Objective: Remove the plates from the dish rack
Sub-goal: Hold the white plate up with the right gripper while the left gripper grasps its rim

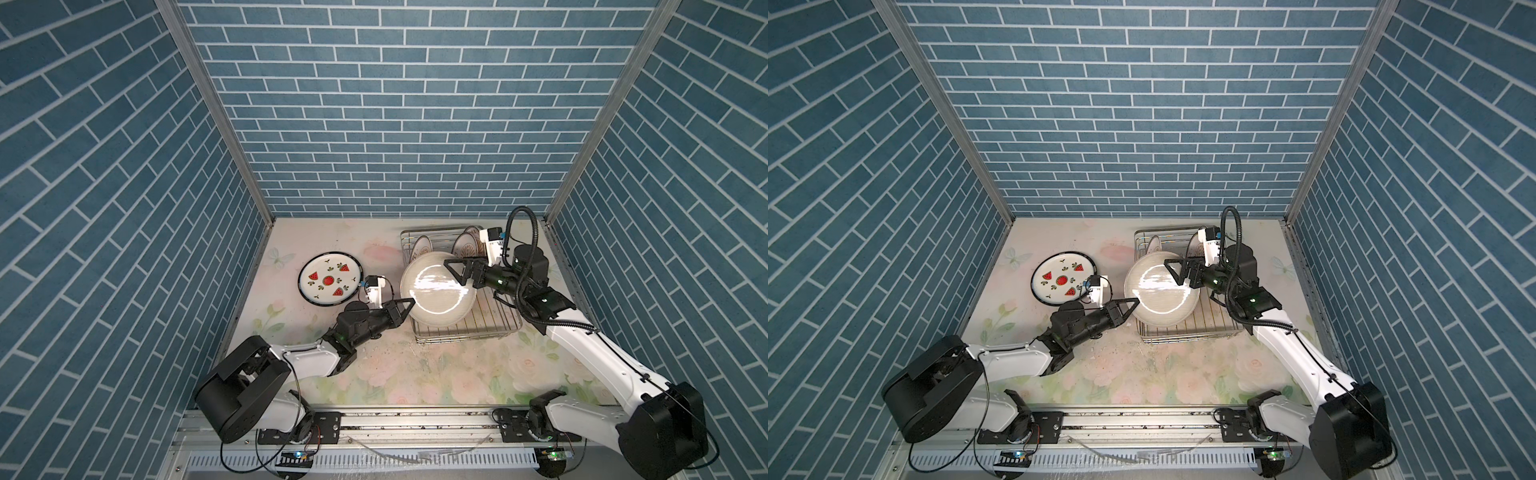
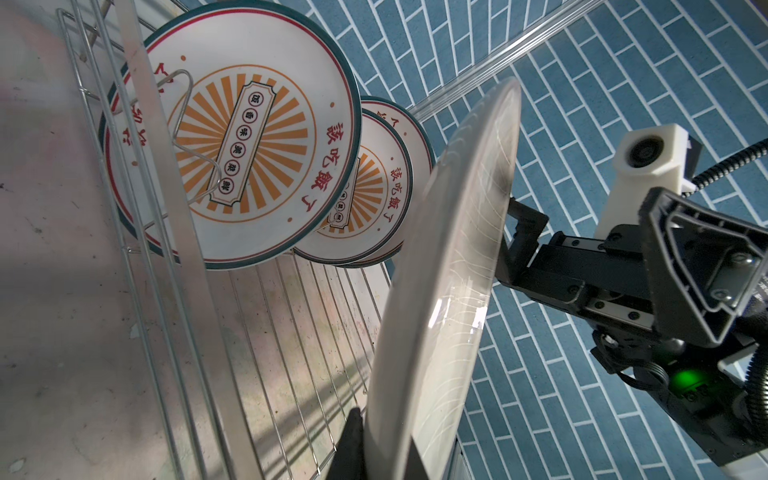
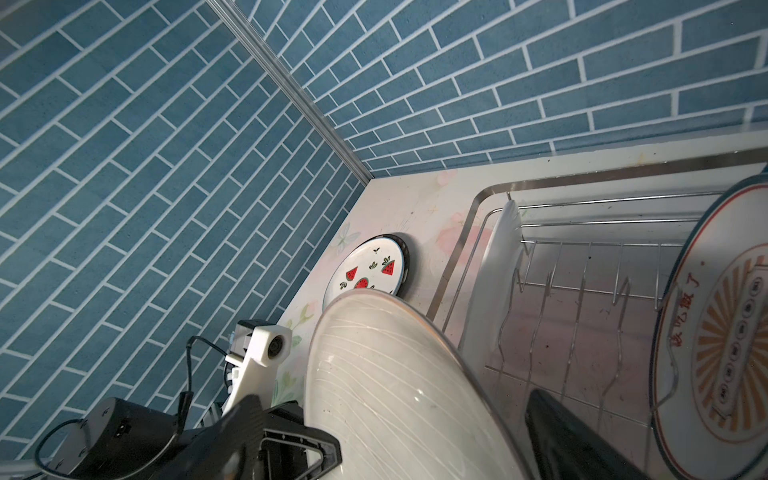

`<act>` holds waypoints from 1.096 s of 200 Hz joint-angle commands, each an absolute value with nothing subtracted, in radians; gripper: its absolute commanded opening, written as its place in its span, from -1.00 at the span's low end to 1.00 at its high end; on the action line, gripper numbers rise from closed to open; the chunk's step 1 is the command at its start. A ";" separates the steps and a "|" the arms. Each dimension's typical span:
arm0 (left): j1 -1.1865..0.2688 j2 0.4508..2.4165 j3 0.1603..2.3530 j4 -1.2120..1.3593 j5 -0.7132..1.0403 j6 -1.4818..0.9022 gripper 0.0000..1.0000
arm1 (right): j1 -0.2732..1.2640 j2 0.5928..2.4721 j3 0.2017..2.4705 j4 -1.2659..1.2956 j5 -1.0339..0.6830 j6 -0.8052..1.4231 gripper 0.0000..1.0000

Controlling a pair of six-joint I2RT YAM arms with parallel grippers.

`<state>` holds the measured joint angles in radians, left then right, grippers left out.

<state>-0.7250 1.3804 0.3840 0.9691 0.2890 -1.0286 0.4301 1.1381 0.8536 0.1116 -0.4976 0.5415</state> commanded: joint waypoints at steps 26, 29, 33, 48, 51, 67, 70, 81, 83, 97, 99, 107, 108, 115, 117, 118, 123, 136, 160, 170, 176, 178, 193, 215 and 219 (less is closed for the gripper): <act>-0.724 1.294 0.398 1.074 0.281 -1.023 -1.00 | 0.433 1.089 0.865 0.076 -0.390 0.506 0.98; -0.725 1.292 0.395 1.073 0.280 -1.023 -1.00 | 0.434 1.085 0.863 0.078 -0.384 0.506 0.98; -0.724 1.289 0.394 1.072 0.279 -1.022 -1.00 | 0.434 1.082 0.860 0.079 -0.377 0.506 0.98; -0.720 1.272 0.390 1.052 0.268 -1.023 -1.00 | 0.433 1.060 0.848 0.086 -0.337 0.507 0.98; -0.719 1.268 0.390 1.047 0.268 -1.023 -1.00 | 0.434 1.056 0.845 0.088 -0.329 0.508 0.98; -0.710 1.247 0.381 1.036 0.263 -1.023 -1.00 | 0.433 1.028 0.824 0.109 -0.301 0.501 0.98; -0.709 1.243 0.378 1.033 0.261 -1.023 -1.00 | 0.433 1.023 0.819 0.115 -0.299 0.497 0.98; -0.700 1.223 0.371 1.020 0.262 -1.029 -1.00 | 0.435 1.004 0.803 0.134 -0.301 0.484 0.98; -0.698 1.220 0.371 1.016 0.263 -1.031 -1.00 | 0.435 1.000 0.799 0.137 -0.302 0.482 0.98; -0.689 1.201 0.368 1.008 0.276 -1.041 -1.00 | 0.435 0.981 0.782 0.156 -0.312 0.473 0.98; -0.688 1.198 0.368 1.008 0.277 -1.041 -1.00 | 0.435 0.979 0.779 0.157 -0.314 0.472 0.98; -0.687 1.190 0.369 0.999 0.280 -1.042 -1.00 | 0.435 0.969 0.770 0.169 -0.322 0.468 0.98; -0.687 1.188 0.370 0.998 0.280 -1.042 -1.00 | 0.435 0.968 0.769 0.169 -0.322 0.467 0.98; -0.686 1.180 0.372 0.981 0.278 -1.039 -1.00 | 0.435 0.961 0.763 0.174 -0.324 0.466 0.98; -0.686 1.179 0.373 0.977 0.278 -1.039 -1.00 | 0.436 0.959 0.762 0.176 -0.324 0.465 0.98; -0.685 1.179 0.373 0.975 0.279 -1.039 -1.00 | 0.435 0.958 0.762 0.175 -0.324 0.464 0.98; -0.683 1.175 0.374 0.967 0.278 -1.039 -1.00 | 0.435 0.954 0.759 0.177 -0.326 0.460 0.98; -0.675 1.168 0.368 0.966 0.280 -1.042 -1.00 | 0.435 0.945 0.751 0.185 -0.339 0.447 0.98; -0.648 1.142 0.359 0.945 0.287 -1.050 -1.00 | 0.438 0.935 0.725 0.233 -0.381 0.443 0.98; -0.638 1.130 0.352 0.940 0.291 -1.058 -1.00 | 0.442 0.931 0.716 0.250 -0.397 0.441 0.98; -0.631 1.122 0.352 0.933 0.296 -1.063 -1.00 | 0.445 0.929 0.715 0.255 -0.404 0.433 0.98; -0.628 1.120 0.351 0.931 0.297 -1.063 -1.00 | 0.447 0.928 0.714 0.256 -0.405 0.429 0.98; -0.615 1.092 0.347 0.901 0.303 -1.063 -1.00 | 0.464 0.923 0.715 0.244 -0.386 0.402 0.98; -0.598 1.041 0.332 0.862 0.295 -1.059 -1.00 | 0.485 0.930 0.726 0.219 -0.364 0.375 0.98; -0.594 1.031 0.329 0.854 0.294 -1.060 -1.00 | 0.488 0.932 0.726 0.220 -0.364 0.373 0.98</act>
<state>-0.6144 1.1107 0.3202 0.7528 0.2817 -1.0496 0.4664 0.9424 0.7280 0.1997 -0.3660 0.4355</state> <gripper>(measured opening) 0.123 0.990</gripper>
